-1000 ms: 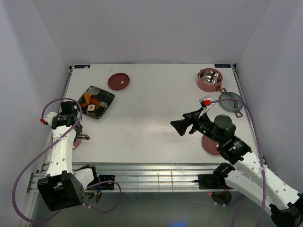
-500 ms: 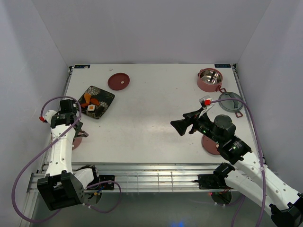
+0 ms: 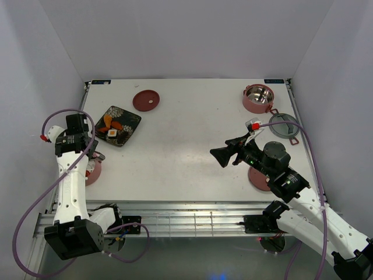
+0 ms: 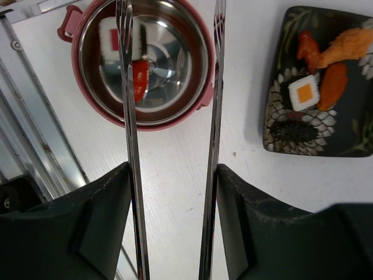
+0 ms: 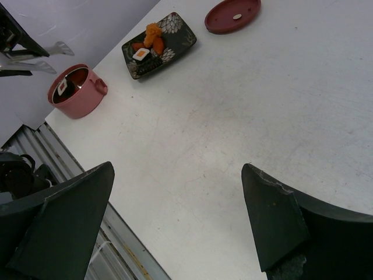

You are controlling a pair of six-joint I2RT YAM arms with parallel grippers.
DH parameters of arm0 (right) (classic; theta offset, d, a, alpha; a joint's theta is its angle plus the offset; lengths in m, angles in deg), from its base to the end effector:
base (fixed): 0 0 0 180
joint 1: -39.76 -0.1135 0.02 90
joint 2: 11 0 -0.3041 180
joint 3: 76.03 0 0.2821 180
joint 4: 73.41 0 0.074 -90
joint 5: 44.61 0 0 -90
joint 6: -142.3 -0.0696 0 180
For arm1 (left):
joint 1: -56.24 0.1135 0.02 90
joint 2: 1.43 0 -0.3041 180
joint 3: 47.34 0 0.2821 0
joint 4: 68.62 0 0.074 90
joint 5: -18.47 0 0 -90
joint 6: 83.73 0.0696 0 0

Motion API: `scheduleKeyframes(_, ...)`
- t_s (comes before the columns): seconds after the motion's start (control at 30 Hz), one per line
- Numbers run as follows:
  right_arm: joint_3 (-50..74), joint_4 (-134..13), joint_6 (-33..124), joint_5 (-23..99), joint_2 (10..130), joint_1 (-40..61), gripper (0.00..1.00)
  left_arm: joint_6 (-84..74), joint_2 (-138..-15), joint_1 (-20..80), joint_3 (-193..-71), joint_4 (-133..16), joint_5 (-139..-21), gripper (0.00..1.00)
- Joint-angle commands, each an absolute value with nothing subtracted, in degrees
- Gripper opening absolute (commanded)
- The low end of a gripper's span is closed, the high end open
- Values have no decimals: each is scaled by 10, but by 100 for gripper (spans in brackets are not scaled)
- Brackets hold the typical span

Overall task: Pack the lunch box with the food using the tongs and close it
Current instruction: Place the fake food in the packing box.

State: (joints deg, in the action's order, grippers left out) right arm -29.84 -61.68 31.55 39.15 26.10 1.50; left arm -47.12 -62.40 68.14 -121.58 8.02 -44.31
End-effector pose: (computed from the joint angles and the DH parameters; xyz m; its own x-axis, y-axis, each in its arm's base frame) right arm 0.1516 0.1292 0.3349 -0.2821 0.2261 -0.9324 -0.6425 0.6772 0.3586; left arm 0.1969 0.0740 0.3227 -0.2134 -0.7745 -0.5955 -0.9311 0.3457 -0.1160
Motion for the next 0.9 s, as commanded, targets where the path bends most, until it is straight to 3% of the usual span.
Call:
scheduleKeyframes(0.0, -295, -643, 318, 396, 253, 15, 95, -463, -612, 685, -1256, 81, -457, 67)
scheduleKeyframes(0.47, -296, -643, 318, 399, 252, 15, 95, -297, -635, 683, -1225, -109, -692, 64)
scheduleKeyframes(0.87, -296, -645, 320, 401, 263, 15, 96, -251, -764, 590, -1258, -158, -630, 63)
